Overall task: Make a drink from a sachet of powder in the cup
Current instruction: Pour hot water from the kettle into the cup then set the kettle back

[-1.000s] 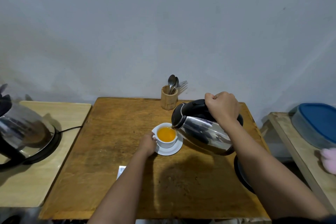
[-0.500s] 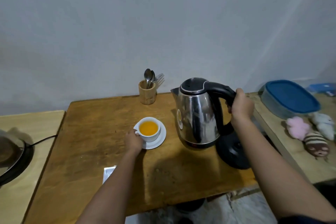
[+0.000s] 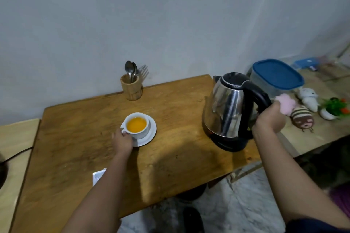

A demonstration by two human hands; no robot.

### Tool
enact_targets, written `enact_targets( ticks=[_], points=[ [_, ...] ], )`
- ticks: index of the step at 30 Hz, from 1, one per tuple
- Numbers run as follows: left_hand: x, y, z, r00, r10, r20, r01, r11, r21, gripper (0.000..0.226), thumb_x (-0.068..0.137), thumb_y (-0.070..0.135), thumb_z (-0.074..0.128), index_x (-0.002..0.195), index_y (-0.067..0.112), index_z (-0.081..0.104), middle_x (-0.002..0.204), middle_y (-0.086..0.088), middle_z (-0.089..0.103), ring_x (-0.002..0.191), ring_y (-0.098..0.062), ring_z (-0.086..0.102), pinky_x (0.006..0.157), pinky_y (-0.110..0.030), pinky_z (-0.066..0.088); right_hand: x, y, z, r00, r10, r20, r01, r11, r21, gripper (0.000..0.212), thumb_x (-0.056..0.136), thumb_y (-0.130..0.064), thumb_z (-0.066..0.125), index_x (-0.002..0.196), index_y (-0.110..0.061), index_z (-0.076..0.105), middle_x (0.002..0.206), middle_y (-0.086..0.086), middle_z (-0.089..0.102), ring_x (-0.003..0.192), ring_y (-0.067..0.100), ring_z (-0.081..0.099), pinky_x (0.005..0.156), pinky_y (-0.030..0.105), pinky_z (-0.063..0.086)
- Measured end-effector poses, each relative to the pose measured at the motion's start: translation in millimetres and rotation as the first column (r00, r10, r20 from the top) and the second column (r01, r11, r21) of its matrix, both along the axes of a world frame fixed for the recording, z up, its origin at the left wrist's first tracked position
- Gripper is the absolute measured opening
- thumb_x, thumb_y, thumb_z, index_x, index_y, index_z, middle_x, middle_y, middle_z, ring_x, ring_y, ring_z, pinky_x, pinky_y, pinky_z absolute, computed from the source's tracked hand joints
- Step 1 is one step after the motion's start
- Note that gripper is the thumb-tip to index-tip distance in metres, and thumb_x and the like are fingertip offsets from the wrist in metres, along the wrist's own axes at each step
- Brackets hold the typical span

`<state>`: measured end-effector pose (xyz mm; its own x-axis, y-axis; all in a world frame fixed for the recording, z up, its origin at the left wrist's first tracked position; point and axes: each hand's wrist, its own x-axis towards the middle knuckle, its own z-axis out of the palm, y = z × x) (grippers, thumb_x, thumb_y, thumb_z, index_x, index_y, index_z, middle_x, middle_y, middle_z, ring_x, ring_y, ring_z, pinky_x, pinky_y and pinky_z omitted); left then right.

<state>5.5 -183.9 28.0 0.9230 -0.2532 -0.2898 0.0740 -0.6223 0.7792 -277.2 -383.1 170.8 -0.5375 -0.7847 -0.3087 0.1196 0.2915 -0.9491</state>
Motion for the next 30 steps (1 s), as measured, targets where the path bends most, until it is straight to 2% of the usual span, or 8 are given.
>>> enact_targets(
  ticks=[3, 5, 10, 13, 18, 24, 28, 30],
  points=[
    [-1.7, -0.8, -0.3, 1.000, 0.028, -0.001, -0.028, 1.000, -0.006, 0.035, 0.095, 0.010, 0.036, 0.125, -0.002, 0.050, 0.135, -0.025, 0.045, 0.121, -0.042, 0.047, 0.103, -0.047, 0.039, -8.7, 2.8, -6.0, 0.998, -0.054, -0.043, 0.054, 0.999, -0.007, 0.022, 0.085, -0.029, 0.047, 0.082, -0.011, 0.059, 0.086, 0.005, 0.059, 0.076, 0.021, 0.054, 0.062, 0.029, 0.040],
    [-3.7, -1.6, 0.6, 0.999, 0.044, -0.006, -0.044, 0.999, -0.013, 0.035, 0.095, 0.010, 0.036, 0.125, -0.001, 0.050, 0.136, -0.024, 0.044, 0.121, -0.042, 0.047, 0.102, -0.046, 0.039, -13.8, 3.6, -9.2, 0.996, -0.082, -0.035, 0.081, 0.996, -0.020, 0.024, 0.087, -0.027, 0.046, 0.090, -0.010, 0.062, 0.087, 0.005, 0.057, 0.077, 0.019, 0.052, 0.051, 0.027, 0.036],
    [-4.6, -0.8, 1.6, 0.998, 0.054, -0.030, -0.055, 0.998, -0.023, 0.036, 0.095, 0.011, 0.036, 0.127, 0.002, 0.049, 0.138, -0.021, 0.043, 0.121, -0.039, 0.047, 0.102, -0.047, 0.039, -26.1, -3.4, -21.1, 0.985, -0.136, 0.109, 0.140, 0.990, -0.028, 0.025, 0.082, -0.028, 0.049, 0.059, -0.018, 0.052, 0.061, -0.003, 0.054, 0.054, 0.013, 0.050, 0.044, 0.023, 0.036],
    [-5.6, -0.4, 0.6, 0.998, 0.057, -0.016, -0.057, 0.997, -0.045, 0.036, 0.096, 0.014, 0.035, 0.126, 0.002, 0.051, 0.137, -0.020, 0.044, 0.121, -0.038, 0.048, 0.102, -0.047, 0.040, -33.8, -8.0, -26.5, 0.978, -0.144, 0.152, 0.155, 0.986, -0.065, 0.026, 0.080, -0.026, 0.050, 0.055, -0.018, 0.049, 0.056, -0.002, 0.052, 0.049, 0.013, 0.049, 0.044, 0.024, 0.037],
    [-9.9, -1.6, 1.8, 0.996, 0.085, -0.010, -0.085, 0.994, -0.066, 0.036, 0.097, 0.014, 0.034, 0.126, 0.002, 0.051, 0.137, -0.020, 0.045, 0.120, -0.038, 0.048, 0.101, -0.046, 0.040, -38.7, -14.1, -27.0, 0.980, -0.096, 0.175, 0.124, 0.980, -0.156, 0.027, 0.086, -0.015, 0.049, 0.058, -0.014, 0.048, 0.057, -0.003, 0.046, 0.028, -0.002, 0.043, 0.033, 0.011, 0.032],
    [-9.8, -2.3, 0.8, 0.996, 0.092, -0.006, -0.092, 0.994, -0.054, 0.035, 0.097, 0.014, 0.034, 0.125, 0.002, 0.051, 0.136, -0.021, 0.045, 0.119, -0.038, 0.048, 0.100, -0.046, 0.040, -52.6, -15.8, -42.5, 0.984, -0.098, 0.150, 0.120, 0.983, -0.140, 0.030, 0.082, -0.015, 0.046, 0.053, -0.016, 0.040, 0.056, -0.001, 0.042, 0.044, 0.009, 0.041, 0.037, 0.017, 0.032],
    [-10.2, -2.3, 2.0, 0.995, 0.097, -0.008, -0.097, 0.994, -0.048, 0.035, 0.096, 0.013, 0.034, 0.125, 0.002, 0.051, 0.136, -0.021, 0.045, 0.119, -0.038, 0.048, 0.099, -0.046, 0.040, -58.4, -9.3, -49.9, 0.988, -0.081, 0.132, 0.098, 0.988, -0.123, 0.034, 0.086, -0.012, 0.042, 0.053, -0.014, 0.033, 0.056, 0.000, 0.034, 0.027, 0.004, 0.033, 0.032, 0.016, 0.025],
    [-10.7, -2.5, 2.1, 0.996, 0.090, -0.006, -0.090, 0.995, -0.043, 0.035, 0.097, 0.014, 0.034, 0.125, 0.002, 0.051, 0.136, -0.021, 0.044, 0.119, -0.039, 0.048, 0.099, -0.046, 0.040, -58.7, -7.7, -49.1, 0.992, -0.071, 0.100, 0.083, 0.990, -0.118, 0.033, 0.085, -0.016, 0.042, 0.053, -0.015, 0.033, 0.056, 0.000, 0.035, 0.033, 0.005, 0.036, 0.034, 0.018, 0.027]
  ],
)
